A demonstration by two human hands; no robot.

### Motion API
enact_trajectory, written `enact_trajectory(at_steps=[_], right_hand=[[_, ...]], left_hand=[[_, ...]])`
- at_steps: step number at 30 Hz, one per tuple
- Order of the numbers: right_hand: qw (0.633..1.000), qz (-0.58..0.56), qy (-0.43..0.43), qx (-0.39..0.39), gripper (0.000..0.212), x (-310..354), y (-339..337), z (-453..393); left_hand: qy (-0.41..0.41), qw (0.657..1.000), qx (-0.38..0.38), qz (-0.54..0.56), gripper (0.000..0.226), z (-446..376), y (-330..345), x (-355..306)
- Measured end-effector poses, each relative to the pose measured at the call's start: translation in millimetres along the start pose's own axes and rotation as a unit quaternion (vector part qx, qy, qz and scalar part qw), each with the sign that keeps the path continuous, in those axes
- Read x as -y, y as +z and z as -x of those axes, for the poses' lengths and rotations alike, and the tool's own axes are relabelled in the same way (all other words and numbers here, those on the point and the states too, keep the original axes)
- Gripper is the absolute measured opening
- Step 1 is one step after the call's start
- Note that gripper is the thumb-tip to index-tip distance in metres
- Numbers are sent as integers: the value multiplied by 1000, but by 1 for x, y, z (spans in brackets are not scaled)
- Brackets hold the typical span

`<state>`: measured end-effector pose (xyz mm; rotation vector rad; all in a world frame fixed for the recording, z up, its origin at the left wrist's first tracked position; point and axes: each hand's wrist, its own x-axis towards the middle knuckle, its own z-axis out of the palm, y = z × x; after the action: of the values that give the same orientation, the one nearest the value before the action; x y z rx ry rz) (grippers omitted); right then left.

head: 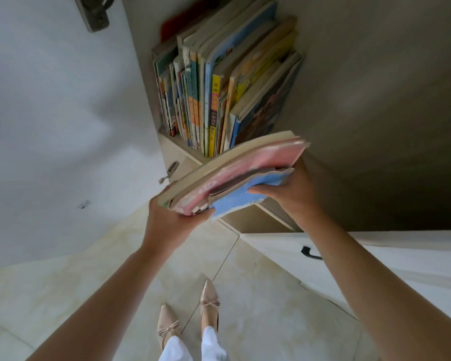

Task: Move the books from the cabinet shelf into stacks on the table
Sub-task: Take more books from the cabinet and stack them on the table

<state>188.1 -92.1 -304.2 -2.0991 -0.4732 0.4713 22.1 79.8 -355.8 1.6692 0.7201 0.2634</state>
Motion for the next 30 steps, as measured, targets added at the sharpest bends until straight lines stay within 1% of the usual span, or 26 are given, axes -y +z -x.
enact_trajectory(at_steps=[2, 4, 5, 8, 11, 13, 15, 17, 21, 24, 26, 30], right_hand=[[999, 23, 30, -11, 87, 13, 4, 8], [998, 28, 46, -30, 76, 30, 6, 17], [997, 24, 63, -29, 72, 40, 7, 24], [988, -40, 147, -11, 67, 66, 10, 47], [978, -60, 201, -7, 66, 93, 12, 70], [973, -69, 221, -3, 67, 112, 8, 87], [971, -90, 223, 17, 62, 131, 3, 106], [970, -99, 218, 41, 56, 150, -5, 127], [966, -103, 213, 102, 58, 179, -22, 156], [962, -103, 214, 137, 52, 196, -29, 166], [957, -111, 215, 162, 47, 206, -30, 170], [953, -100, 171, 231, 32, 228, -29, 179]], left_hand=[[-10, 1000, 14, 1, 48, 2, -11, -12], [-42, 999, 15, 20, 40, 10, -25, -26], [-61, 997, 14, 41, 42, 17, -30, -31], [-118, 986, -19, 115, 57, 40, -49, -57], [-160, 967, -52, 193, 61, 67, -64, -77], [-179, 959, -58, 211, 60, 86, -75, -93], [-188, 956, -63, 215, 57, 106, -87, -110], [-201, 947, -88, 233, 51, 126, -97, -124], [-240, 924, -140, 265, 45, 166, -110, -148], [-259, 914, -169, 264, 46, 196, -114, -169], [-271, 905, -202, 258, 51, 215, -114, -182], [-276, 876, -283, 276, 56, 253, -110, -201]])
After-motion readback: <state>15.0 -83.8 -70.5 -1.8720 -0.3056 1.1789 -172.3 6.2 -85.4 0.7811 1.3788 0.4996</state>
